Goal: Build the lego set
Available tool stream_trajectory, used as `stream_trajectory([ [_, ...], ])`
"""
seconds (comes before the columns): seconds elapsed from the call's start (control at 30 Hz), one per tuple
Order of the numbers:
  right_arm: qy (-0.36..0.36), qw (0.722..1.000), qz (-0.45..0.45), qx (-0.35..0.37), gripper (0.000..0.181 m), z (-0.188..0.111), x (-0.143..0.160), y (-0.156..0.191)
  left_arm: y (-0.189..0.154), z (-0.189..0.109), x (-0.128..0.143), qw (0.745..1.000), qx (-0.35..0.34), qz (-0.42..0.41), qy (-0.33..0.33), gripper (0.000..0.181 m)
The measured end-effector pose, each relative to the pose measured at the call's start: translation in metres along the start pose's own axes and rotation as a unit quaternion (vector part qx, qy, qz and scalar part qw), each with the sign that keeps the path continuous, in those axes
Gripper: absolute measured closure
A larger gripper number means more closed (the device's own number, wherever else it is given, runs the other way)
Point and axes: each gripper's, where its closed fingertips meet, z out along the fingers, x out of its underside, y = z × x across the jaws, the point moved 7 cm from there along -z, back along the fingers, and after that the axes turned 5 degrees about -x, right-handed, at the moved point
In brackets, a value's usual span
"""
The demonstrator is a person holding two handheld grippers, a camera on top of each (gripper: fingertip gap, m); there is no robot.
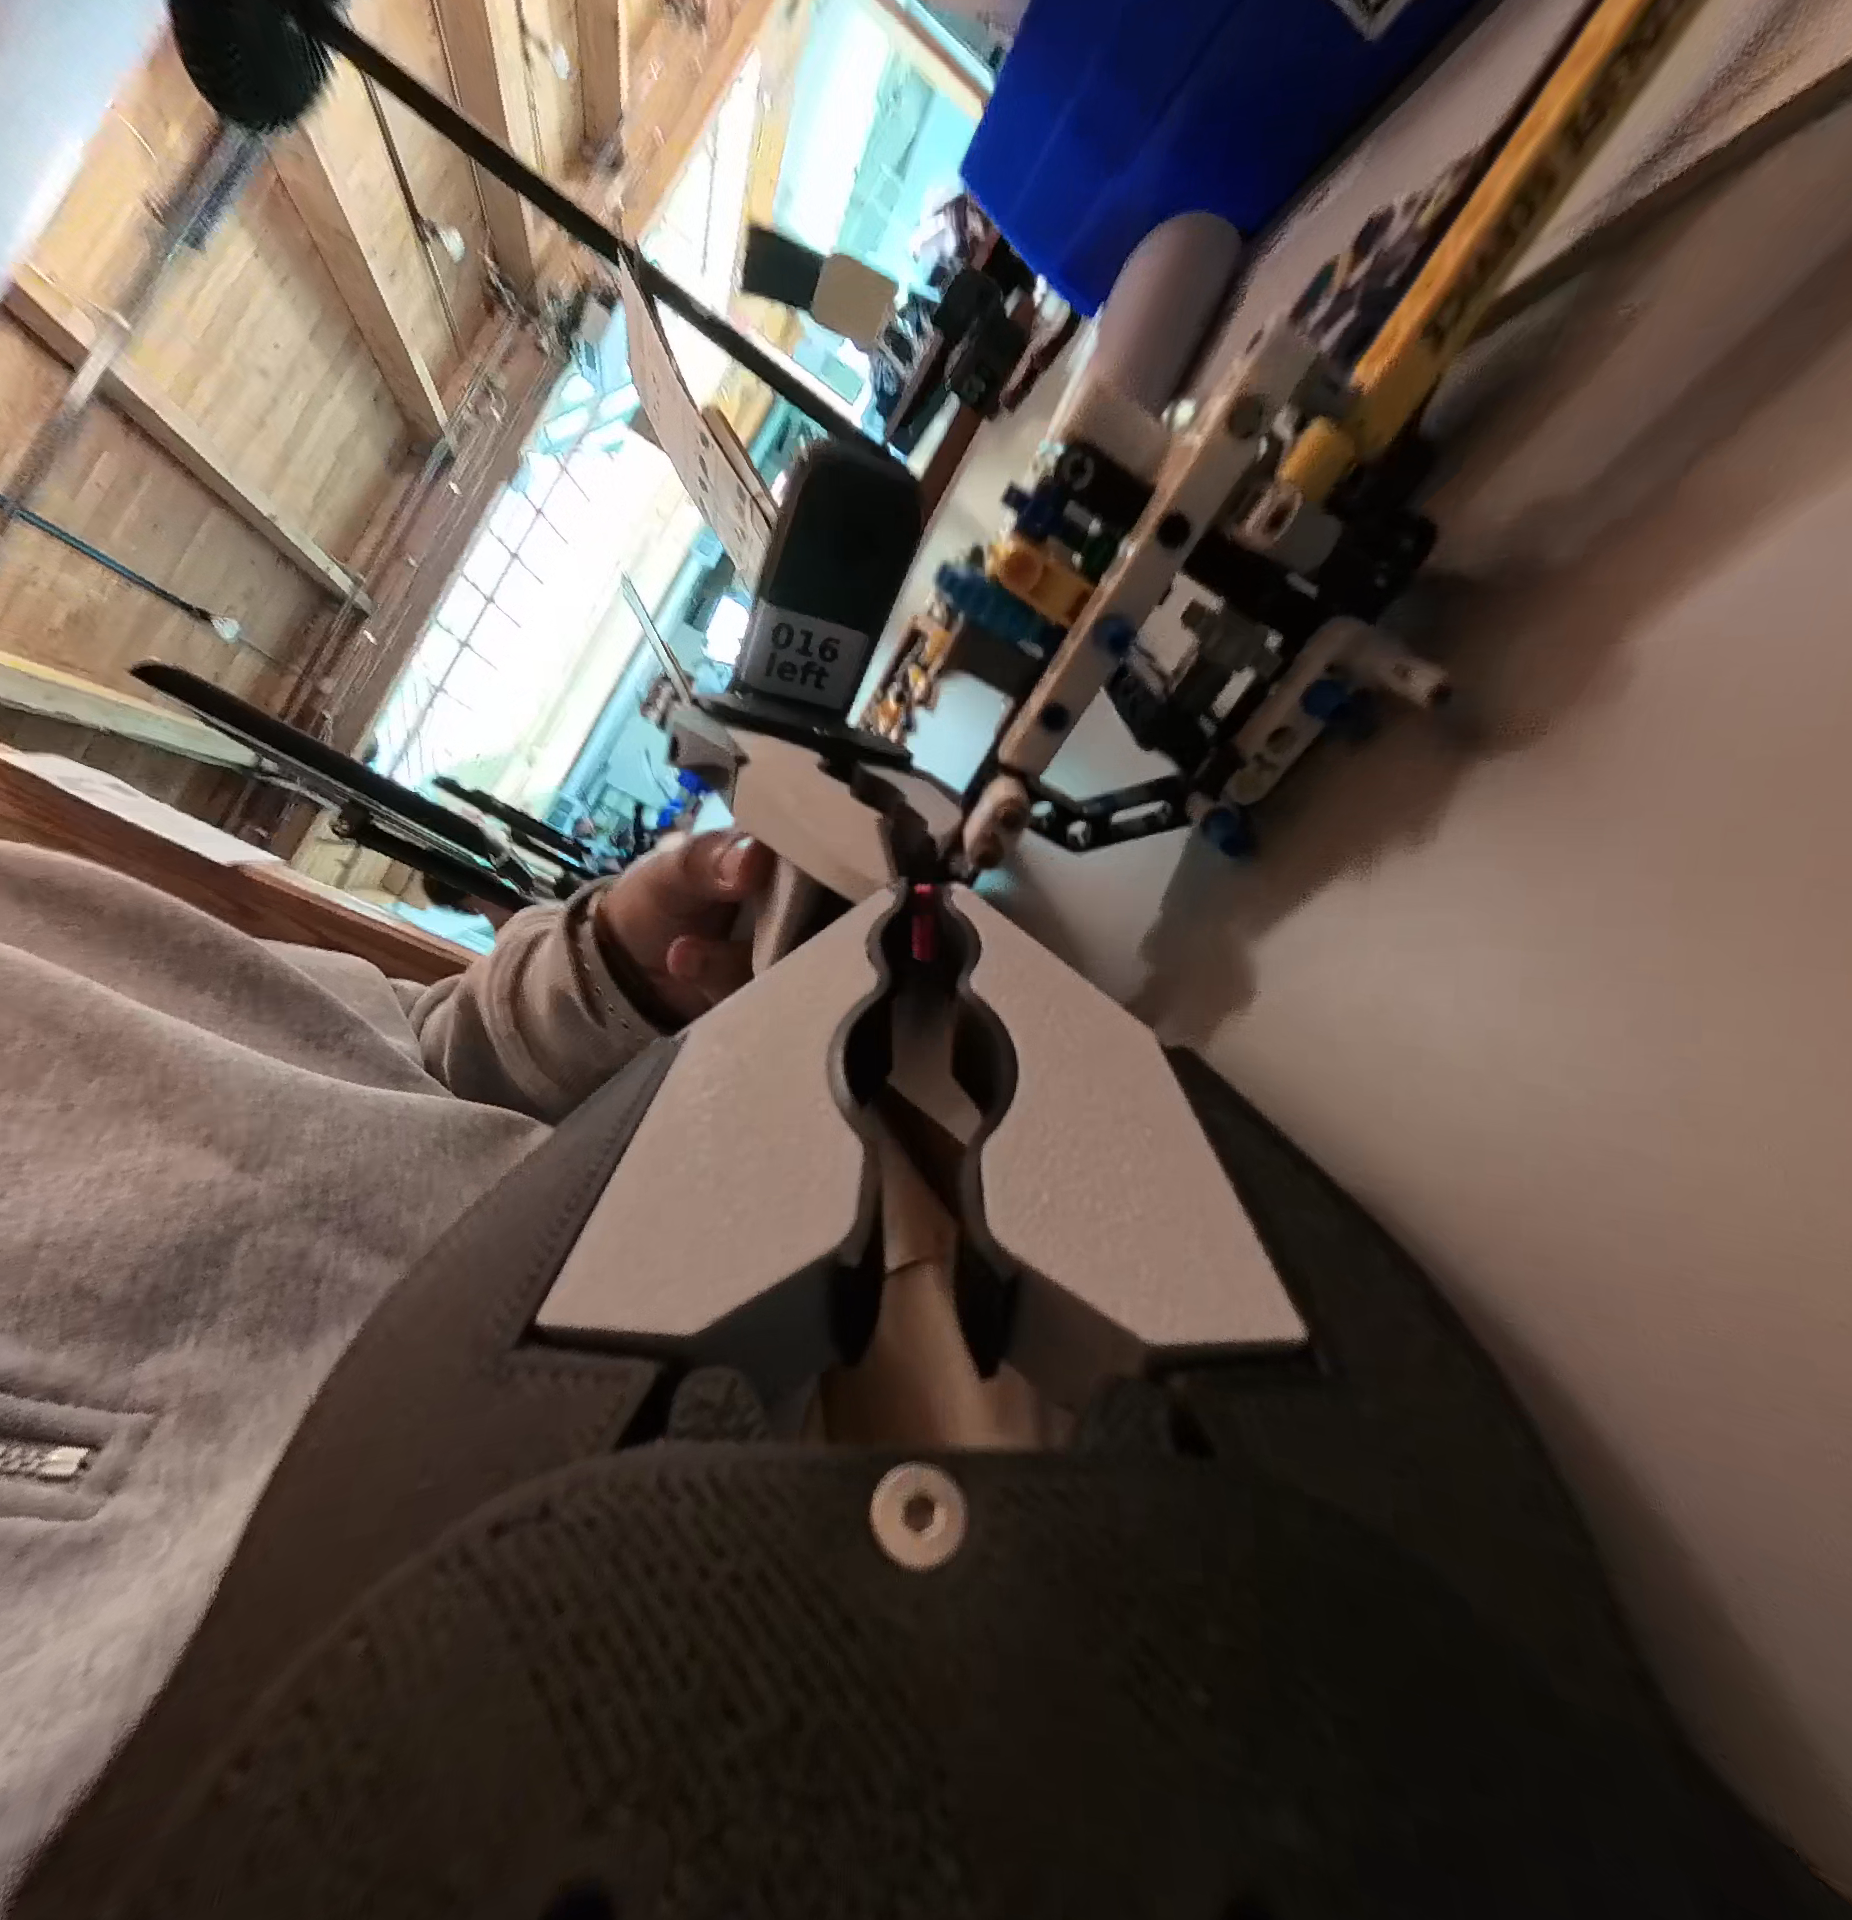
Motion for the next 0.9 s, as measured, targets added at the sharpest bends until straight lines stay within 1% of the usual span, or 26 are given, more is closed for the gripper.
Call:
stream_trajectory([
  [0.07,0.006,1.000,-0.011,0.008,0.181,0.000,0.001,0.000,-0.001,0.002,-0.001,1.000,0.000,-0.008,-0.019,0.175],
  [0.13,0.008,1.000,-0.017,0.019,0.181,0.000,0.001,0.000,-0.001,0.000,-0.003,0.999,0.014,-0.020,-0.025,0.175],
  [0.2,0.007,1.000,-0.016,0.023,0.181,-0.001,0.001,-0.001,-0.001,-0.001,-0.004,0.999,0.011,-0.019,-0.033,0.175],
  [0.4,-0.029,1.000,0.001,-0.002,0.181,-0.008,-0.005,0.000,0.000,-0.004,-0.006,0.999,0.009,-0.020,-0.047,0.175],
  [0.5,-0.044,0.999,0.003,-0.014,0.181,-0.011,-0.008,0.003,-0.001,-0.007,-0.005,0.998,0.002,-0.011,-0.065,0.167],
  [0.6,-0.061,0.997,0.006,-0.043,0.181,-0.012,-0.012,0.013,-0.004,-0.013,-0.001,0.996,0.000,-0.001,-0.094,0.157],
  [0.67,-0.068,0.995,0.003,-0.066,0.181,-0.012,-0.015,0.022,-0.009,-0.019,0.003,0.991,-0.001,0.022,-0.133,0.148],
  [0.7,-0.070,0.995,-0.001,-0.077,0.181,-0.012,-0.016,0.027,-0.013,-0.023,0.004,0.986,0.009,0.043,-0.161,0.148],
  [0.77,-0.073,0.993,-0.017,-0.091,0.181,-0.012,-0.018,0.037,-0.031,-0.032,0.009,0.967,0.068,0.106,-0.223,0.148],
  [0.8,-0.074,0.992,-0.026,-0.098,0.181,-0.012,-0.018,0.041,-0.036,-0.033,0.013,0.958,0.082,0.130,-0.242,0.148],
  [0.83,-0.075,0.991,-0.034,-0.103,0.181,-0.012,-0.018,0.045,-0.040,-0.032,0.018,0.952,0.088,0.151,-0.251,0.148],
  [0.9,-0.078,0.989,-0.049,-0.112,0.181,-0.010,-0.017,0.052,-0.046,-0.025,0.028,0.951,0.084,0.181,-0.237,0.148],
])
